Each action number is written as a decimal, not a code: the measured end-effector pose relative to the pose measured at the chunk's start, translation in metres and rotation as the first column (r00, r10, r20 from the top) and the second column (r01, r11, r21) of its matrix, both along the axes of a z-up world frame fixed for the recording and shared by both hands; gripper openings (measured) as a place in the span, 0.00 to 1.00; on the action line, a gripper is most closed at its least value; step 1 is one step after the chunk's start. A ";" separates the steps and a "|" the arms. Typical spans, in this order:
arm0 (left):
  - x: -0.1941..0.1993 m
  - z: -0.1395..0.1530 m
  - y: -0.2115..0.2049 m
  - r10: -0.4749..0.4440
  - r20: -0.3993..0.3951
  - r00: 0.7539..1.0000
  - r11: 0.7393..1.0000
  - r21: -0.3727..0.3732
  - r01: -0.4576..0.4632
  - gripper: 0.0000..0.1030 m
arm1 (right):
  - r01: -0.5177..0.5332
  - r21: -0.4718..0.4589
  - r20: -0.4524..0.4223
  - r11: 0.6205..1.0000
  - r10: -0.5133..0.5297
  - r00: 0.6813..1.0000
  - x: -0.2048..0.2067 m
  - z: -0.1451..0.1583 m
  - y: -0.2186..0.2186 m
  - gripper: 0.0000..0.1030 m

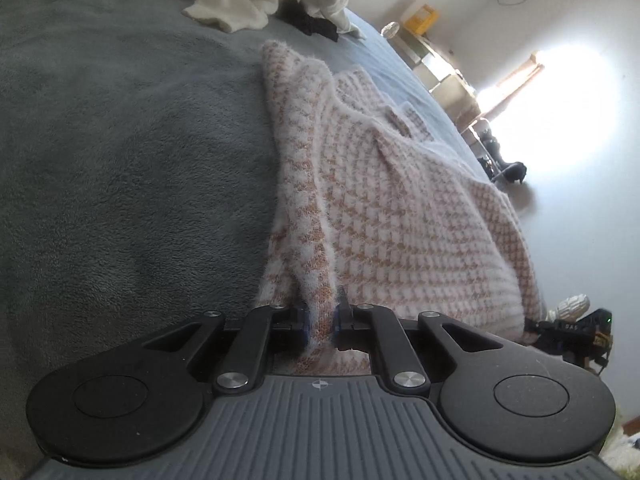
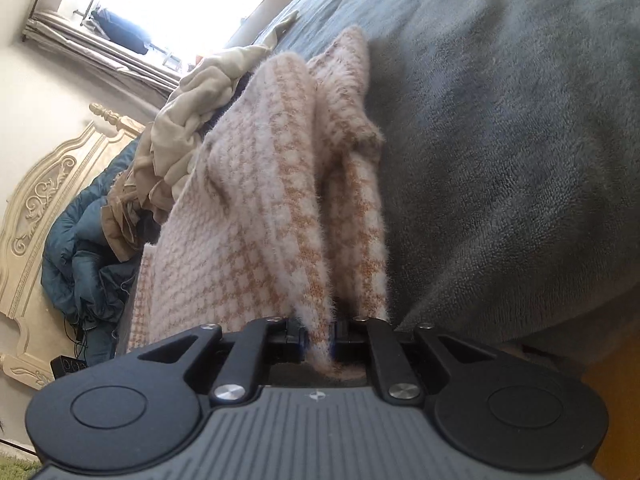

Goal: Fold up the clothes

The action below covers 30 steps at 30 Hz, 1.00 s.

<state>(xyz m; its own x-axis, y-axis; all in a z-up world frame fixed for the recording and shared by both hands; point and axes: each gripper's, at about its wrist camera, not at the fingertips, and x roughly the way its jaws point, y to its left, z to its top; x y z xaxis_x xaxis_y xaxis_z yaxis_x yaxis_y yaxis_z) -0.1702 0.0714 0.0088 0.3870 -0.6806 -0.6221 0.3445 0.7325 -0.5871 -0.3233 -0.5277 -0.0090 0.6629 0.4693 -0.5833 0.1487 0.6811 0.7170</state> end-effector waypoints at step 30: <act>0.188 0.045 -0.162 -0.386 0.196 0.901 0.920 0.152 0.360 0.77 | -0.371 -0.186 -0.016 0.910 0.374 0.927 0.293 0.050 0.065 0.80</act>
